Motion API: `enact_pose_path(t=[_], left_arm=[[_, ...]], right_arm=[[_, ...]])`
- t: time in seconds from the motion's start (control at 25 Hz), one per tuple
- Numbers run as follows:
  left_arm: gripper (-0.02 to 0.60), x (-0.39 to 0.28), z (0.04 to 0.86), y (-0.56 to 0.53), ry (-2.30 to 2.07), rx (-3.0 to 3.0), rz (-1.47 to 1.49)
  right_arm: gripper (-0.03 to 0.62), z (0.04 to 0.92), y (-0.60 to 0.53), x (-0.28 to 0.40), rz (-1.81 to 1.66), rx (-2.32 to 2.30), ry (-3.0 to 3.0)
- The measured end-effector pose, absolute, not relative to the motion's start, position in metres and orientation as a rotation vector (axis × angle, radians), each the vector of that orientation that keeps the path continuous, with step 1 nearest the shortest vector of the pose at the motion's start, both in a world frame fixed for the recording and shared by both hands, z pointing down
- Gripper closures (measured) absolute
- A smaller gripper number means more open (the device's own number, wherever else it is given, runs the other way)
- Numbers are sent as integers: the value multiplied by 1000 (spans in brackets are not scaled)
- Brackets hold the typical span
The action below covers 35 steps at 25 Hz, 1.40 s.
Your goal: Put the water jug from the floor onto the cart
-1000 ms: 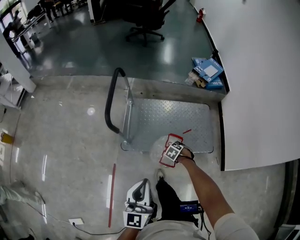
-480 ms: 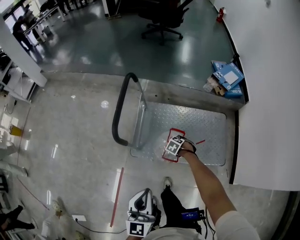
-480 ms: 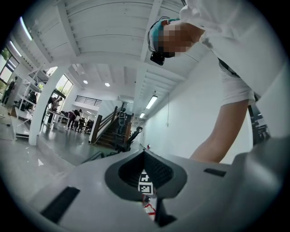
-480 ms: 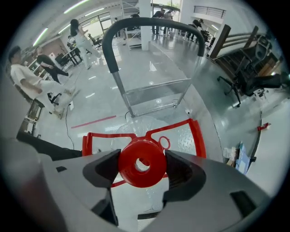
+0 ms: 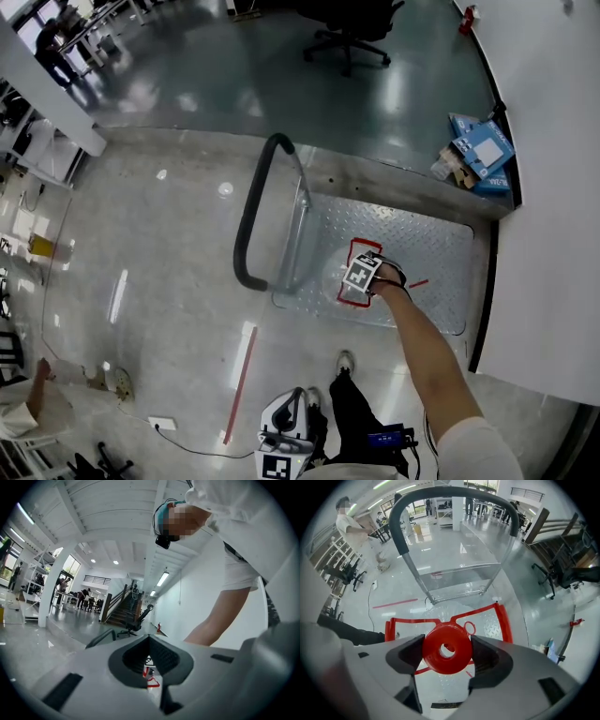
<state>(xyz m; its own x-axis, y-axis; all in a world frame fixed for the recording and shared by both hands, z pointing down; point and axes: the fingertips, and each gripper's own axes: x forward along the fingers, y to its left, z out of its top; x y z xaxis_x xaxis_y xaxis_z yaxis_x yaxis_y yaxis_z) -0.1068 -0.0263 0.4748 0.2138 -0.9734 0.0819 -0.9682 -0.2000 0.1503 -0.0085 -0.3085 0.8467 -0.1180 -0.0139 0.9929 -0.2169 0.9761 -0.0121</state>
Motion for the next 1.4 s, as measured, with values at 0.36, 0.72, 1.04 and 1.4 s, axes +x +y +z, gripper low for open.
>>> enact_pose_path(t=[0.36, 0.72, 1.04, 1.4], left_arm=[[578, -104, 482, -24, -1861, 2302, -28], [578, -103, 491, -22, -1857, 2289, -1], [578, -103, 493, -22, -1851, 2278, -6], [578, -85, 476, -63, -1806, 2454, -32]], right_arm=[[290, 848, -306, -1, 126, 119, -1683], [289, 848, -301, 8, 97, 115, -1699], [290, 835, -304, 9, 49, 123, -1709], [292, 799, -307, 14, 71, 224, -1781]])
